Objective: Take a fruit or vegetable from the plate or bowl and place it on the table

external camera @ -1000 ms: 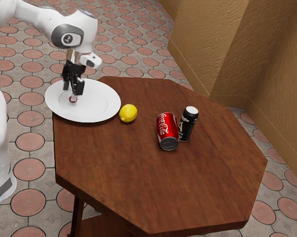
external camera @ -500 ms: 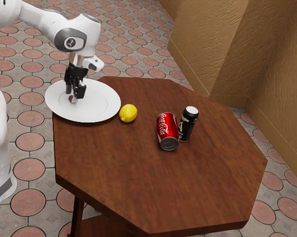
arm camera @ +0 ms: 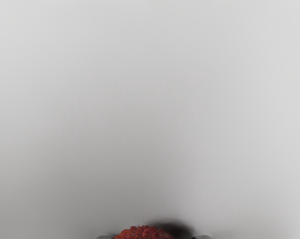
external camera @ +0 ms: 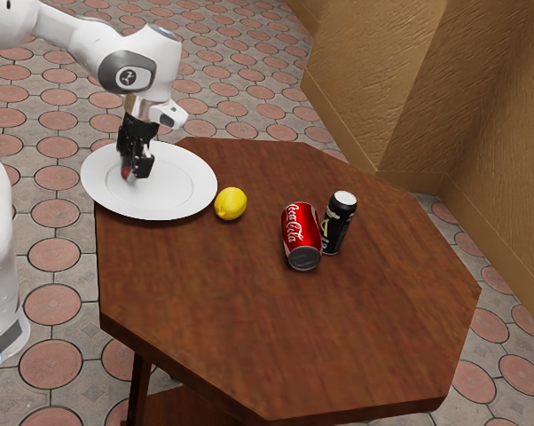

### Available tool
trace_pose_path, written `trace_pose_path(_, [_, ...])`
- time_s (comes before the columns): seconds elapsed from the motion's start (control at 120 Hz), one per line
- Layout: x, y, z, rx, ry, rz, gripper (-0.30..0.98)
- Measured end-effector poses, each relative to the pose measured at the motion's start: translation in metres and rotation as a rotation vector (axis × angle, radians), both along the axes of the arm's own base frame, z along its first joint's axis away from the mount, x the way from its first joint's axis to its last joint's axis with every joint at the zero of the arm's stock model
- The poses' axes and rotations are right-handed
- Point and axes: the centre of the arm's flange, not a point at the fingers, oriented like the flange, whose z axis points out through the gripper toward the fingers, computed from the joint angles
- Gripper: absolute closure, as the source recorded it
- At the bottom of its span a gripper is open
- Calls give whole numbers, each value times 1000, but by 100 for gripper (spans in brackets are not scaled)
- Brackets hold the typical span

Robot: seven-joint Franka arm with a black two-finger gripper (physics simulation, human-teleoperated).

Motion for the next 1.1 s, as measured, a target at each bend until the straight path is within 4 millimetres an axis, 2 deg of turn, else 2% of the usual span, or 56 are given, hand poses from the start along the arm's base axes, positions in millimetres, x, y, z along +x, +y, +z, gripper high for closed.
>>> trace_pose_path(0.142, [9, -13, 9, 33, -6, -37, 57])
trace_pose_path(0.275, [27, -23, 34, 75, -43, -71, 56])
trace_pose_path(0.333, [39, -27, 52, 104, -70, -88, 56])
trace_pose_path(0.417, [69, -33, 85, 154, -113, -115, 56])
trace_pose_path(0.492, [95, -41, 100, 171, -132, -141, 55])
trace_pose_path(0.583, [117, -60, 99, 163, -130, -185, 55])
trace_pose_path(0.675, [128, -84, 97, 152, -131, -238, 55])
trace_pose_path(0.75, [137, -112, 97, 143, -137, -298, 55])
trace_pose_path(1.1, [153, -210, 97, 112, -153, -495, 55])
